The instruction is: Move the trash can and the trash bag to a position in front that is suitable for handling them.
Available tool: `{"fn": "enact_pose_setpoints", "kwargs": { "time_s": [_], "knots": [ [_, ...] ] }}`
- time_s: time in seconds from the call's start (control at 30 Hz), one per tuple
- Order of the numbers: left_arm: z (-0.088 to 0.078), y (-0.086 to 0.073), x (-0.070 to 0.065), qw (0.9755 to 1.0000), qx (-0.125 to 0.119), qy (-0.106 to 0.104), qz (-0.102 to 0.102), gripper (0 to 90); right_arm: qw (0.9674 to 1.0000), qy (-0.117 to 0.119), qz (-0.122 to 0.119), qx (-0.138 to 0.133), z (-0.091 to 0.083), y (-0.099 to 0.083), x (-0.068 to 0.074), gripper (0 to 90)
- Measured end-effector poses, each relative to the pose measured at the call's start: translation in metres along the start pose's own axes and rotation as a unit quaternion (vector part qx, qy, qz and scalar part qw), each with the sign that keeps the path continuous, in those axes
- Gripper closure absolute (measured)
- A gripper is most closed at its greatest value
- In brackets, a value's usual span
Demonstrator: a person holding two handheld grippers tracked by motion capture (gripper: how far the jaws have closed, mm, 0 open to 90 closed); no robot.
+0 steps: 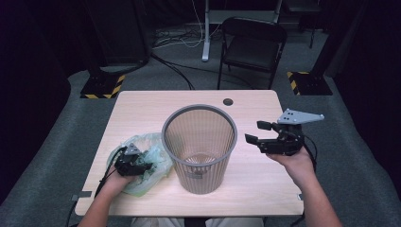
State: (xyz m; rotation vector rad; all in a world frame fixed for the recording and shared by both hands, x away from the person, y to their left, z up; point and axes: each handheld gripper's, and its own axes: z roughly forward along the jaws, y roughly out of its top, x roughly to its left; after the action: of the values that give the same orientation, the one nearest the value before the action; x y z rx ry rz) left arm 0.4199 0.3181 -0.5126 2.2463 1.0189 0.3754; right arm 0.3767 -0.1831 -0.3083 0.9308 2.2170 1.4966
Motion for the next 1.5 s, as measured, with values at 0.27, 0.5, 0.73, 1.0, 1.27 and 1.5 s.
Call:
{"fn": "enact_pose_setpoints", "kwargs": {
  "time_s": [0.27,0.5,0.73,1.0,1.27,1.5],
  "knots": [
    [0.0,0.0,0.0,1.0,-0.002,-0.001,0.0,49.3,0.9994,0.031,-0.014,0.004,0.028,0.022,0.017,28.7],
    [0.0,0.0,0.0,1.0,-0.002,-0.002,0.001,49.2,0.9985,0.023,-0.032,0.037,0.058,0.024,0.022,30.5],
    [0.0,-0.001,0.0,1.0,-0.003,-0.003,0.002,49.3,0.9979,0.02,-0.036,0.049,0.069,0.019,0.019,38.5],
    [0.0,-0.001,0.0,1.0,-0.003,-0.002,0.0,49.3,0.9986,0.016,-0.03,0.041,0.064,0.018,0.02,43.1],
    [0.0,-0.001,-0.001,1.0,-0.004,-0.001,-0.001,49.3,0.9985,0.034,-0.025,0.036,0.055,0.012,0.025,44.0],
    [0.0,-0.001,-0.001,1.0,-0.002,-0.005,0.005,50.1,0.9976,0.049,-0.032,0.037,0.051,0.009,0.033,44.5]
  ]
}}
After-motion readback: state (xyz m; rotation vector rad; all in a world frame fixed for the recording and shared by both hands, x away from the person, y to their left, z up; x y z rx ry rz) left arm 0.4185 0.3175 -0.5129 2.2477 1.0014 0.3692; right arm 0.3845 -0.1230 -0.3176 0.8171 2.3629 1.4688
